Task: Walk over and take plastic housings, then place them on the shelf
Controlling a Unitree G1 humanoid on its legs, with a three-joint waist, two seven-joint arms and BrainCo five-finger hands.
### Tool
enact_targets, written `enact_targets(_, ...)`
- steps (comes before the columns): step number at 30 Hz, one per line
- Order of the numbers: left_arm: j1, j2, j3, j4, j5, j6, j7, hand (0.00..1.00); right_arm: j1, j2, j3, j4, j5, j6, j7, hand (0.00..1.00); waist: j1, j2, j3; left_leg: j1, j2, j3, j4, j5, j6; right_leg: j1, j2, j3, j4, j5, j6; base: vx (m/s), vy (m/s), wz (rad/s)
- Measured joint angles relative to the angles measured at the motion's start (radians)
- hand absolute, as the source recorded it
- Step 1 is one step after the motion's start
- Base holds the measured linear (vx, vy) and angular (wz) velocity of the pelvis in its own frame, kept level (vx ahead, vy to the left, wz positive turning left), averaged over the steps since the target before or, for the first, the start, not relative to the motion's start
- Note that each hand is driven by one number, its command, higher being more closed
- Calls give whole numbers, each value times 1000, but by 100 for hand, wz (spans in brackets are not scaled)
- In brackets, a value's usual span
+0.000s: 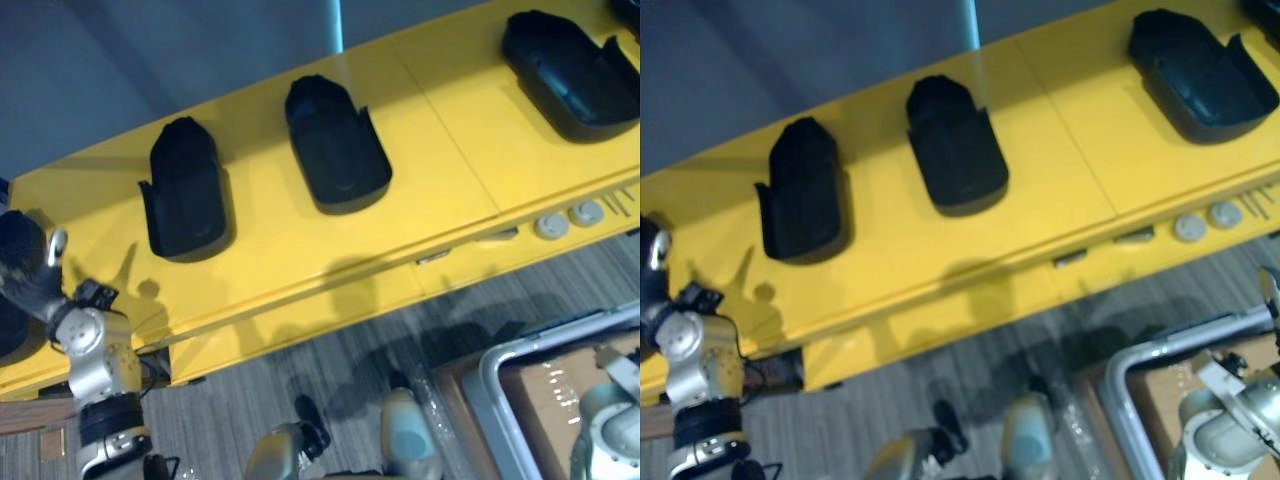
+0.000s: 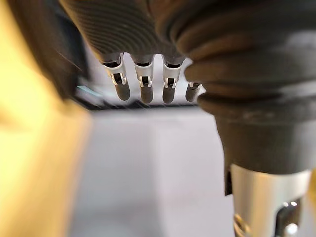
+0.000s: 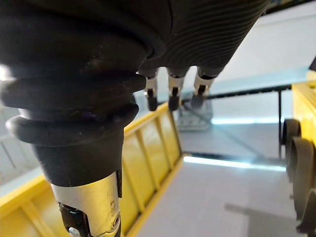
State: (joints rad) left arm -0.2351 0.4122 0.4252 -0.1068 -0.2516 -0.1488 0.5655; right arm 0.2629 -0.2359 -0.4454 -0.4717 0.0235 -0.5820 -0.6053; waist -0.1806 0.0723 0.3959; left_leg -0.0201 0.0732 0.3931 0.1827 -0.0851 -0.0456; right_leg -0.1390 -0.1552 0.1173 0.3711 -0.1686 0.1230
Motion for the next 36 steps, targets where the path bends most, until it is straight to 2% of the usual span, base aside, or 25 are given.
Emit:
enact_targets(2, 23, 10, 1, -55, 41, 7, 4, 0, 1, 0, 2, 0, -10, 1, 15, 0, 3, 8, -13, 3, -1, 1, -5, 0, 0, 2, 0, 0, -2, 0, 0, 0, 0, 0)
enact_targets(3, 37, 11, 2, -67, 76, 30, 17, 0, 1, 0, 8, 0, -21, 2, 19, 0, 3, 15, -21, 4, -1, 1, -6, 0, 0, 2, 0, 0, -3, 0, 0, 0, 0, 0)
enact_targets(4, 43, 11, 2, -70, 97, 60, 26, 0, 1, 0, 11, 0, -25, 3, 21, 0, 3, 19, -26, 5, -2, 1, -8, 1, 0, 2, 0, 0, -2, 0, 0, 0, 0, 0)
enact_targets(5, 49, 11, 3, -63, 113, 110, 45, 0, 1, 0, 18, 0, -29, 4, 23, 0, 4, 25, -32, 10, -3, 1, -12, 3, -2, 3, 0, 0, -2, 0, 0, 5, -9, -4)
enact_targets(8, 48, 11, 4, -22, 112, 224, 61, 0, 5, 0, 18, 9, -27, 13, 40, 0, 1, 32, -50, 25, -8, 0, -37, 16, -2, 10, -1, -1, -5, 0, 0, -5, -5, 1)
enact_targets(12, 35, 14, 4, 122, 94, 329, 96, 0, 16, 0, 19, 13, -8, 16, 55, 0, -6, 35, -85, 39, -13, 0, -66, 30, -4, 15, -1, -2, -10, 0, -1, 0, 0, 0)
enact_targets(15, 31, 14, 5, 180, 52, 356, 134, 0, 30, 0, 24, 20, 6, 16, 61, 0, -9, 27, -99, 39, -15, -1, -72, 32, -4, 12, 0, -3, -16, 0, -1, 0, 0, 0)
enact_targets(17, 31, 14, 5, 194, 45, 343, 162, 0, 42, 1, 44, 21, 19, 16, 61, 0, -10, 23, -101, 38, -16, -2, -72, 33, -4, 14, 0, -5, -18, 0, 0, 0, 0, 0)
enact_targets(18, 30, 14, 6, 194, 24, 318, 178, 0, 49, 6, 52, 21, 19, 16, 60, 0, -10, 22, -102, 38, -16, -4, -72, 33, -3, 17, 0, -7, -20, 0, 0, 10, -8, 5)
enact_targets(20, 31, 12, 6, 196, 23, 253, 200, 0, 65, 23, 75, 22, 20, 15, 63, 0, -10, 19, -112, 38, -16, -9, -73, 34, -3, 20, 0, -11, -26, 2, 0, 23, -8, 8)
enact_targets(22, 64, -3, 6, 150, 33, 147, 221, 0, 87, 59, 103, 24, 20, -2, 74, 0, -15, 14, -130, 52, -16, -25, -90, 42, -4, 47, 0, -27, -44, 7, 0, 62, -4, 14)
enact_targets(23, 84, -17, 6, 117, 37, 125, 227, 0, 93, 68, 109, 24, 20, -7, 80, 0, -15, 11, -134, 59, -16, -27, -95, 42, -4, 57, 0, -30, -50, 7, 0, 81, -1, 8)
enact_targets(25, 204, -110, 2, -8, 88, 54, 259, 0, 117, 105, 138, 24, 20, -29, 81, 0, -8, 4, -168, 81, -16, -29, -113, 43, -6, 83, 0, -36, -74, 8, 0, 69, 1, 2)
enact_targets(28, 327, -217, -15, -76, 106, 19, 286, 0, 130, 141, 157, 25, 20, -44, 84, 0, 3, -2, -174, 110, -17, -44, -124, 43, -6, 127, 0, -56, -96, 8, 0, 51, -9, 14)
enact_targets(30, 438, -292, -16, -96, 105, 16, 299, 0, 146, 171, 176, 41, 5, -46, 82, 0, 11, -14, -193, 112, -19, -75, -129, 45, -8, 150, -1, -87, -120, 7, 0, -1, -32, 34)
enact_targets(31, 461, -306, -15, -96, 104, 16, 301, 0, 145, 176, 178, 53, 0, -46, 83, 0, 17, -16, -197, 113, -20, -78, -133, 45, -8, 155, -1, -91, -123, 7, -1, -21, -24, 15)
enact_targets(33, 521, -351, -14, -95, 99, 14, 323, 0, 146, 185, 197, 84, -1, -45, 84, 0, 55, -23, -205, 127, -21, -85, -142, 47, -10, 170, -2, -99, -129, 6, -2, -15, -12, 9)
enact_targets(36, 556, -386, -12, -89, 77, -14, 339, 0, 145, 186, 211, 102, 0, -38, 84, 0, 62, -25, -205, 122, -28, -110, -143, 54, -6, 179, -10, -122, -131, 6, -2, -19, -7, 22)
